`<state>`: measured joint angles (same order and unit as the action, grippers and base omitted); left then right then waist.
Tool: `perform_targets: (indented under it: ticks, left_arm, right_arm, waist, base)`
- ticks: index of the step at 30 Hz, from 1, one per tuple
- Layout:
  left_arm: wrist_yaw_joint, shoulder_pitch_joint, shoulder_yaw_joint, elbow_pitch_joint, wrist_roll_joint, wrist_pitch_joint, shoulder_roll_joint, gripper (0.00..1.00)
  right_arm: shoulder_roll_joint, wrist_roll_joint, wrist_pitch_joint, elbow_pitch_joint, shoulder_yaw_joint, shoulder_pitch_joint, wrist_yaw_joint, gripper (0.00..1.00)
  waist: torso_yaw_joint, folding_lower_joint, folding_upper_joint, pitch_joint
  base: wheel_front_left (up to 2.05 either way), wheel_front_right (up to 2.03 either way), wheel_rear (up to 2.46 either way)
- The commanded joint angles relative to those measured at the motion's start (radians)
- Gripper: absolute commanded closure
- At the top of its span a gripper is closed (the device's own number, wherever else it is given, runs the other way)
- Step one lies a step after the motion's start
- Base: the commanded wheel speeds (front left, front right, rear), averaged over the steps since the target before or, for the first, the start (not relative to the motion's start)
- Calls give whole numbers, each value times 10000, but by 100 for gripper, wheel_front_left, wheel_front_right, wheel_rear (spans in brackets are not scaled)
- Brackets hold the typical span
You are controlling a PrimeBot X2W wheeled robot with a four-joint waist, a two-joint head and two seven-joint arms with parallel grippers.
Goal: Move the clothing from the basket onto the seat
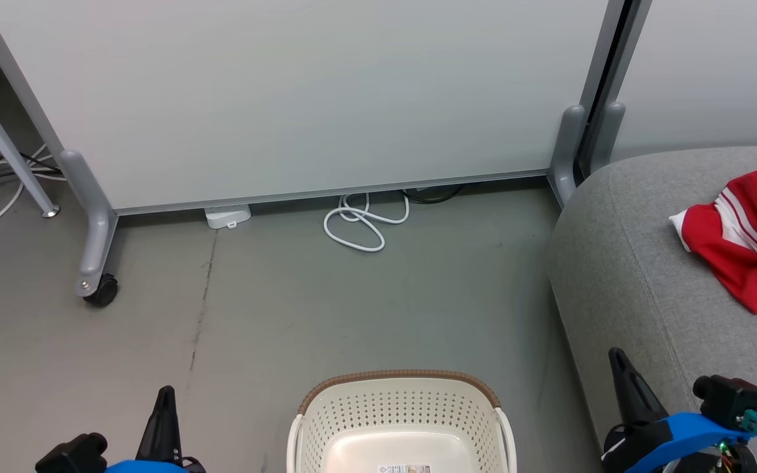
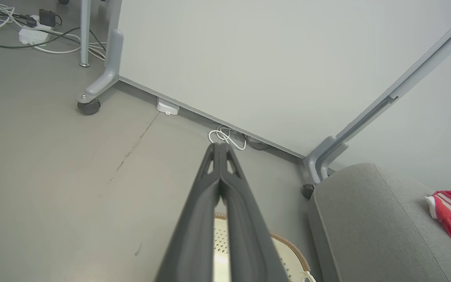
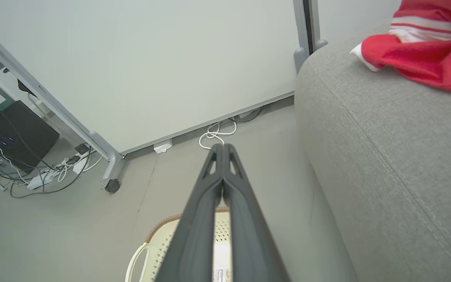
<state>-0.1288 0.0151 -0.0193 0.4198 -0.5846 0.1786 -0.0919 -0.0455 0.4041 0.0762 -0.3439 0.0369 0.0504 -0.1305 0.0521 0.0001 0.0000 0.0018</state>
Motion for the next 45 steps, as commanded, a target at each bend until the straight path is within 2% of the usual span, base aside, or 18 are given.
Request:
perform_targets:
  ticks: [1,31,45]
  left_arm:
    - [-5,-363,81,-227,-429,-102,-35,100]
    - [-13,-754,588,-839,-4262,-1204,138,100]
    - [-17,-892,767,-1063,-5679,-1621,198,100]
  right_arm:
    - [-27,519,-65,203,50,201,-2,100]
    - [-43,5020,-779,536,332,397,-3,100]
    - [-50,6694,-1050,660,444,458,-3,100]
  waist:
    - [-8,-1,0,0]
    - [-152,-1,0,3]
    - [-219,-1,0,4]
  base:
    - [0,0,0]
    - [0,0,0]
    - [0,0,0]
